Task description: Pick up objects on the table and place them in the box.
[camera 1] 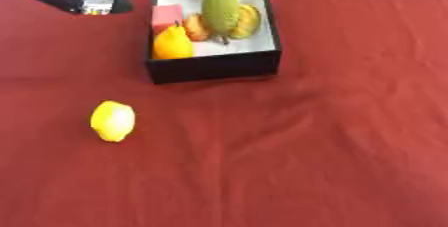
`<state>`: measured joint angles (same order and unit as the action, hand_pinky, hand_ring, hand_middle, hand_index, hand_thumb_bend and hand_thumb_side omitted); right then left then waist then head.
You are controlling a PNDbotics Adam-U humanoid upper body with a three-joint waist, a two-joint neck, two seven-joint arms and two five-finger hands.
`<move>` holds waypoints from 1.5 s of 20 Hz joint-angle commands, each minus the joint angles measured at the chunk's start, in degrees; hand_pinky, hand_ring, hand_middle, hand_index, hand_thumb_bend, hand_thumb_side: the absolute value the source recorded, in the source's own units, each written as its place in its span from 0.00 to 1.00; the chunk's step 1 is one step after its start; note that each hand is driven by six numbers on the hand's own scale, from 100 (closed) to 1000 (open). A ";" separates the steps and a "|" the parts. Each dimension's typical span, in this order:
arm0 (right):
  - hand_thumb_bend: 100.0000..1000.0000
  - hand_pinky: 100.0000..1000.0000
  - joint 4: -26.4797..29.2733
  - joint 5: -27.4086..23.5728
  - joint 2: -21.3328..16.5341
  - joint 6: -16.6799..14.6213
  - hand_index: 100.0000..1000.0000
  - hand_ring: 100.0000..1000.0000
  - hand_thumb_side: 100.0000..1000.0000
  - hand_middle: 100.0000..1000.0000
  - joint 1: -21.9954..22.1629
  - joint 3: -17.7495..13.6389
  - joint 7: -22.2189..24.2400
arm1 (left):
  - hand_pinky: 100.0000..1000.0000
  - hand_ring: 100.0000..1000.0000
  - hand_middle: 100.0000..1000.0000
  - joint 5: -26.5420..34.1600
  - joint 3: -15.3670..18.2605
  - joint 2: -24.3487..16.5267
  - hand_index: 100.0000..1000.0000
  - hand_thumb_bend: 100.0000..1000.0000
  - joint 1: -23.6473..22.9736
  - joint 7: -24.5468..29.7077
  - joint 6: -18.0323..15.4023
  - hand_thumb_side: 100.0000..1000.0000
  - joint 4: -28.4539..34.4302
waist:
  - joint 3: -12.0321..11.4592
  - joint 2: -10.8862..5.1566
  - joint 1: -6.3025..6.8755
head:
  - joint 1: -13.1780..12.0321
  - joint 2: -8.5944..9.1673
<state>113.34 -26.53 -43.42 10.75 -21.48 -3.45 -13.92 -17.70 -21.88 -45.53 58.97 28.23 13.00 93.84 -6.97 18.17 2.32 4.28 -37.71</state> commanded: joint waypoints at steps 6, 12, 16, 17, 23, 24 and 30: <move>0.15 0.81 1.25 0.69 -2.15 -0.55 0.84 0.77 0.21 0.67 -0.27 -0.56 -0.14 | 0.76 0.75 0.71 4.55 -3.10 -5.74 0.81 0.53 -1.78 2.67 9.76 0.42 10.75 | 0.10 -1.32 -0.31 | 0.32 0.03; 0.15 0.81 1.25 0.89 -2.01 -0.40 0.84 0.77 0.21 0.67 -0.37 -0.37 -0.05 | 0.75 0.74 0.69 4.70 -6.12 -4.77 0.79 0.53 -2.50 4.36 12.96 0.42 8.48 | 0.23 -1.18 -0.28 | 0.26 -0.26; 0.15 0.81 1.25 0.96 -1.96 -0.48 0.84 0.77 0.21 0.67 -0.35 -0.35 -0.03 | 0.75 0.74 0.69 4.78 -7.80 -3.60 0.79 0.52 -2.59 5.46 13.12 0.41 5.79 | 0.29 -1.17 -0.44 | 0.25 -0.37; 0.15 0.81 1.25 0.98 -1.93 -0.47 0.84 0.77 0.21 0.67 -0.34 -0.34 -0.03 | 0.75 0.74 0.70 4.83 -8.24 -3.44 0.79 0.52 -2.69 5.93 13.00 0.40 5.19 | 0.29 -1.16 -0.46 | 0.21 -0.35; 0.15 0.81 1.25 1.12 -1.77 -0.41 0.84 0.77 0.22 0.67 -0.38 -0.24 -0.02 | 0.78 0.77 0.73 3.78 -10.39 -3.42 0.80 0.58 -3.50 10.42 11.66 0.28 2.03 | 0.32 -1.07 -0.49 | 0.12 -0.34; 0.15 0.81 1.25 1.15 -1.76 -0.40 0.84 0.77 0.22 0.67 -0.38 -0.22 0.00 | 0.78 0.77 0.73 3.42 -10.65 -3.45 0.80 0.57 -3.66 11.22 11.35 0.29 1.53 | 0.33 -1.05 -0.50 | 0.11 -0.33; 0.15 0.81 1.25 1.29 -1.65 -0.33 0.84 0.77 0.22 0.67 -0.32 -0.18 -0.06 | 0.78 0.77 0.73 3.15 -11.04 -3.64 0.78 0.60 -4.86 13.98 10.14 0.18 -0.38 | 0.36 -1.00 -0.55 | 0.06 -0.25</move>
<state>113.34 -25.52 -43.60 10.52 -21.33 -3.12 -14.06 -14.35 -33.39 -47.89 53.50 41.29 22.98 93.47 -6.69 18.17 1.94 4.54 -38.16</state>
